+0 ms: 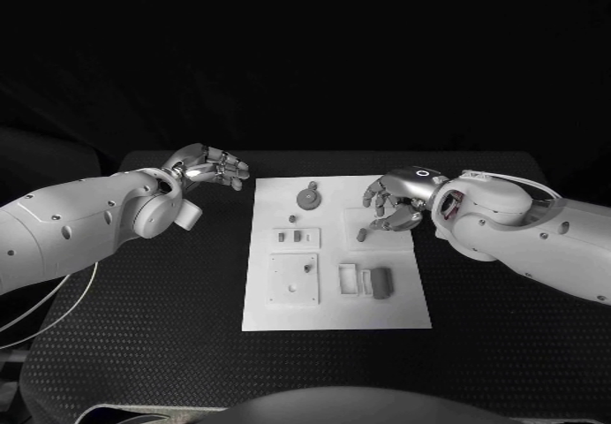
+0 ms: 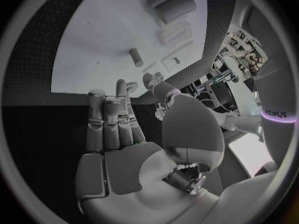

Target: Assemble the parts on the task board

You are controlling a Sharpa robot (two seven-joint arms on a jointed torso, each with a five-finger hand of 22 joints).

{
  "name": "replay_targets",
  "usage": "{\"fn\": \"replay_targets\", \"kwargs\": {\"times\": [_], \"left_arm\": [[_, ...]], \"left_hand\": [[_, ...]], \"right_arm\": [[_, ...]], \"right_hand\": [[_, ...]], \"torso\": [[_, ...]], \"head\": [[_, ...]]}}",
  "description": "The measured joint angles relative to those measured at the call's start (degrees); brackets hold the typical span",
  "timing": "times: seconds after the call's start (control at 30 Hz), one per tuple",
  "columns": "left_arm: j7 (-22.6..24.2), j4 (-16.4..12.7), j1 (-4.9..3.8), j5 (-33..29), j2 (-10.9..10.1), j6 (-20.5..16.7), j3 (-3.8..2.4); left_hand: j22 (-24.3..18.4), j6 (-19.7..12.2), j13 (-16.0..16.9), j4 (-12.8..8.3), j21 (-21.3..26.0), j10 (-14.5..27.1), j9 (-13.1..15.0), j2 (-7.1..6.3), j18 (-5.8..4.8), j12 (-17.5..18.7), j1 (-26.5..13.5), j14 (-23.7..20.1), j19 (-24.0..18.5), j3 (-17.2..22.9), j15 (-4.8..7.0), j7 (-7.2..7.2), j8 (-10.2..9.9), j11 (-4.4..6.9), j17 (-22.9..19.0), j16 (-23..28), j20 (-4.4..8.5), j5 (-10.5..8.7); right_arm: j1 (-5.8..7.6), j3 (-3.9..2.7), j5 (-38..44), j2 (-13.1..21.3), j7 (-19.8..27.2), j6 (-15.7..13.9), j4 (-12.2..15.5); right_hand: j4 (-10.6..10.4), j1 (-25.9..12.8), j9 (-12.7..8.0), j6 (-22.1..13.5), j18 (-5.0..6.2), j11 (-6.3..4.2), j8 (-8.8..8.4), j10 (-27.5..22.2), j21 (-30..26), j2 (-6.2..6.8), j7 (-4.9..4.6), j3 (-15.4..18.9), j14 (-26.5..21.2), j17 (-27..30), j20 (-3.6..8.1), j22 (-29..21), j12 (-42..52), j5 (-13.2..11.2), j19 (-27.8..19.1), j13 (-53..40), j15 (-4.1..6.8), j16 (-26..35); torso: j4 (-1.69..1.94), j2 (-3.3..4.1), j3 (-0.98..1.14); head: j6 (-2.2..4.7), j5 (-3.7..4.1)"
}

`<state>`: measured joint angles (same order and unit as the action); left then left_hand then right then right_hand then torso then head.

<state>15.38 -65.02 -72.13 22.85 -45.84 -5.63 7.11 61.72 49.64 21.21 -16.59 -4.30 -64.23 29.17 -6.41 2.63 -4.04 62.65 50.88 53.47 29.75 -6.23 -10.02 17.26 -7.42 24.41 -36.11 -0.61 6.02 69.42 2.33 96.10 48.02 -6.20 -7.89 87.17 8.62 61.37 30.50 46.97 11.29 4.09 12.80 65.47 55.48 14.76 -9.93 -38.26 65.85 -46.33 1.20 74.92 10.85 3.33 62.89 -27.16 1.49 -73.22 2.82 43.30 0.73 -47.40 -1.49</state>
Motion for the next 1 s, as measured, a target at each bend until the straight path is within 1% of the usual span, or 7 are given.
{"fn": "replay_targets", "kwargs": {"times": [0.4,0.43,0.47,0.57,0.7,0.9,1.0], "left_arm": [[0.01,0.13,0.01,-0.03,-0.07,0.03,0.01],[0.01,0.13,0.01,-0.03,-0.09,0.03,0.01],[0.01,0.13,0.01,-0.03,-0.11,0.03,0.01],[0.01,0.15,0.01,-0.04,-0.14,0.04,0.01],[0.01,0.16,0.01,-0.04,-0.16,0.06,0.01],[0.00,0.16,0.01,-0.05,-0.22,0.16,0.01],[-0.02,0.15,0.01,-0.05,-0.29,0.22,0.01]], "left_hand": [[0.00,0.00,-0.06,0.00,0.00,0.00,-0.05,0.00,0.00,0.00,0.00,0.00,0.00,0.00,0.00,0.00,0.00,0.00,0.08,0.00,0.00,0.00],[-0.01,0.00,-0.05,0.00,0.00,0.00,-0.05,0.00,0.00,0.00,0.00,0.00,0.00,0.00,0.00,0.00,0.00,0.00,0.08,0.00,0.00,0.00],[-0.05,0.00,-0.05,0.00,0.00,0.00,-0.06,0.00,0.00,0.00,0.00,0.00,0.00,0.00,0.00,0.00,0.00,0.00,0.08,0.00,0.00,0.00],[-0.05,0.00,-0.05,0.00,0.00,0.00,-0.05,0.00,-0.01,0.00,0.00,0.00,0.00,0.00,0.00,0.00,0.00,0.00,0.08,0.00,0.00,0.00],[-0.05,0.00,-0.11,0.00,0.00,0.00,-0.05,0.00,-0.01,0.00,0.00,0.00,0.00,0.00,0.00,0.00,0.00,0.00,0.08,0.00,0.00,0.00],[-0.04,0.00,-0.11,0.00,0.00,0.00,-0.05,0.00,-0.01,0.00,0.00,0.00,0.00,0.00,0.00,0.00,0.00,0.00,0.13,0.00,0.00,0.00],[-0.04,0.00,-0.16,0.00,0.00,0.00,-0.05,0.00,-0.01,0.00,0.00,0.00,0.00,0.00,0.00,0.00,0.21,0.00,0.19,0.00,0.00,0.00]], "right_arm": [[-2.25,2.31,5.68,-2.32,0.79,-0.06,-1.55],[-2.40,2.50,5.99,-2.50,0.85,-0.08,-1.69],[-2.56,2.65,6.31,-2.66,0.91,-0.12,-1.80],[-2.90,2.71,7.20,-3.09,1.11,-0.33,-1.93],[-2.97,2.71,8.15,-3.52,1.31,-1.05,-1.99],[-2.98,2.71,9.69,-3.87,1.45,-2.33,-2.03],[-2.98,2.77,10.40,-4.01,1.47,-2.87,-2.07]], "right_hand": [[0.00,0.45,-0.92,-1.88,-0.03,0.53,0.00,-3.56,-0.33,0.45,1.95,0.00,-1.58,-0.01,-0.89,0.00,-5.25,0.00,-1.09,4.62,-2.21,-0.01],[0.00,0.57,-0.99,-2.13,-0.04,1.94,0.00,-5.01,-0.33,0.56,2.15,0.00,-1.69,0.01,-0.90,0.00,-5.53,0.00,-1.08,4.99,-2.38,0.00],[0.00,0.57,-1.00,-2.13,-0.03,1.97,0.00,-5.20,-0.33,0.56,2.16,0.00,-1.64,0.03,-0.91,0.00,-5.54,0.00,-1.08,5.16,-2.47,0.01],[0.18,0.59,-1.00,-1.89,-0.04,2.28,0.27,-5.50,-0.33,0.54,2.40,-0.18,-1.56,0.06,-0.91,0.00,-5.54,0.00,-1.08,5.56,-2.62,0.01],[0.73,1.66,-0.99,-1.34,-0.24,3.17,1.01,-5.33,-0.33,-0.53,2.59,-0.44,-0.93,0.18,-0.88,0.00,-5.01,0.00,-1.02,5.87,-2.38,-0.33],[2.88,3.25,-0.49,1.90,-0.28,1.64,3.21,-1.54,0.10,-2.20,2.06,-0.15,0.46,0.60,-0.39,0.00,-3.58,0.00,0.09,6.22,-1.23,-0.33],[3.50,3.35,-0.35,2.88,-0.28,1.56,3.72,-1.27,0.10,-3.23,2.27,-0.18,0.45,0.73,-0.39,0.00,-3.53,0.00,0.10,6.23,-1.23,-0.33]], "torso": [[0.15,0.05,-0.07],[0.15,0.06,-0.07],[0.15,0.07,-0.07],[0.15,0.08,-0.09],[0.15,0.08,-0.11],[0.13,0.08,-0.14],[0.14,0.07,-0.15]], "head": [[-0.29,-0.11],[-0.31,-0.14],[-0.37,-0.18],[-0.44,-0.26],[-0.50,-0.35],[-0.69,-0.47],[-0.71,-0.47]]}}
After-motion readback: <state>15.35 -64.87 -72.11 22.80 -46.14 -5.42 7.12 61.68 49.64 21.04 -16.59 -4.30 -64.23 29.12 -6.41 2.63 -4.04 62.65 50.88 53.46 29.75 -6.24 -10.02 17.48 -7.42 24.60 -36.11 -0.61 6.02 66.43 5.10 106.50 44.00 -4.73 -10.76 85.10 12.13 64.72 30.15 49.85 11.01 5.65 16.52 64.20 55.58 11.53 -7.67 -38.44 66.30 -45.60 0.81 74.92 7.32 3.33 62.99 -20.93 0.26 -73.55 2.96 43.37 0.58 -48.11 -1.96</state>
